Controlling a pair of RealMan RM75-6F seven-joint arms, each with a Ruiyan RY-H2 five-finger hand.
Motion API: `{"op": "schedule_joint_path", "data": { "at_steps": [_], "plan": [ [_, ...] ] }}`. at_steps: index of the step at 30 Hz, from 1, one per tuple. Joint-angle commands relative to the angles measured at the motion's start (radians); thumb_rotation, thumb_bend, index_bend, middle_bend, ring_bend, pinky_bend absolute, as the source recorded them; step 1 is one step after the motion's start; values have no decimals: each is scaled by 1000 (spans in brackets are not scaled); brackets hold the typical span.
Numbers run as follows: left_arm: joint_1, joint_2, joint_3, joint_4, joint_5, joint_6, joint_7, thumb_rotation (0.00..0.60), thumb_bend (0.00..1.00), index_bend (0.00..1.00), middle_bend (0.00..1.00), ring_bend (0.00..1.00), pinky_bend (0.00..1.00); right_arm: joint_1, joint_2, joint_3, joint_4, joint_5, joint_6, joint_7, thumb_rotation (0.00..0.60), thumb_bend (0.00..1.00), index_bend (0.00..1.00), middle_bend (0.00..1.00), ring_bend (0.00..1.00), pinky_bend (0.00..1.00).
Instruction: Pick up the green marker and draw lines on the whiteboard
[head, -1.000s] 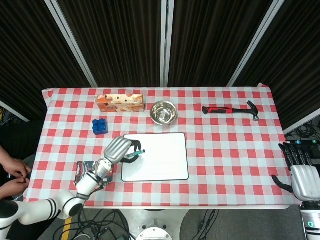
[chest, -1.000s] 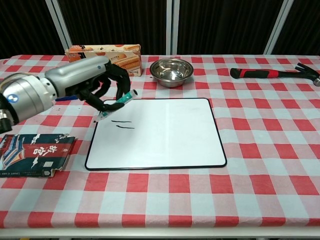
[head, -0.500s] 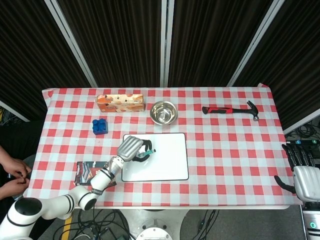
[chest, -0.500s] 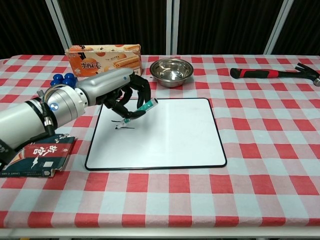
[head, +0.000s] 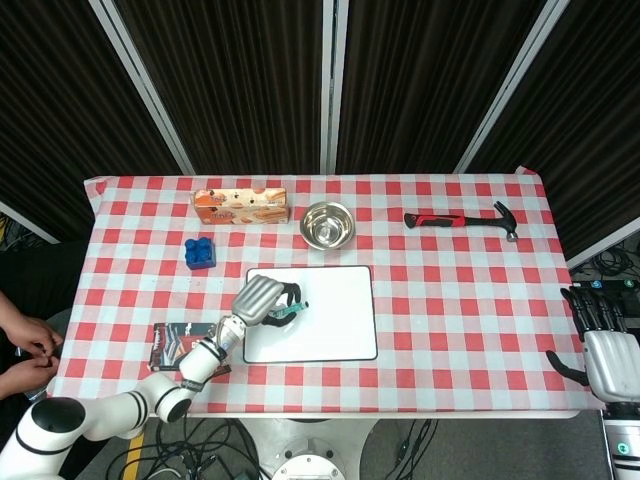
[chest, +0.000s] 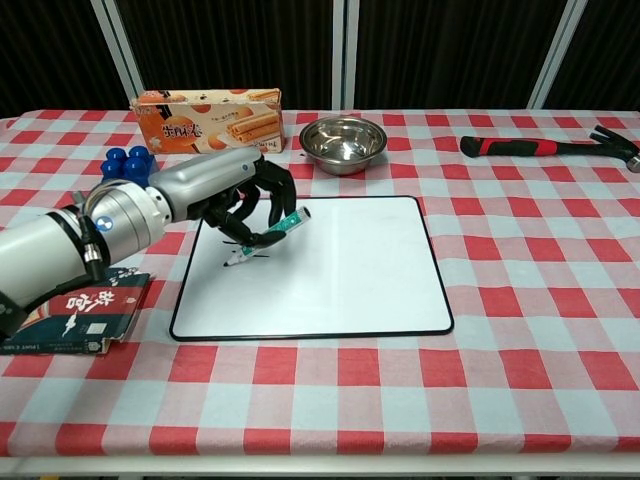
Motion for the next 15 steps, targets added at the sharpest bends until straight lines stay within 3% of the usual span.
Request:
{"op": "schedule_joint_path", "data": {
  "at_steps": [1,15],
  "plan": [
    [-7,-11,-4,11,-1,-8,-7,600,456,546,586,737,963,-2,1,0,0,2,1,0,600,135,0,71,0,0],
    [-68,-94,-39,49,-2,-44,-10,600,456,546,587,737,963,-14,11,0,26,19,0,35,600,135,0,71,0,0]
  ]
}}
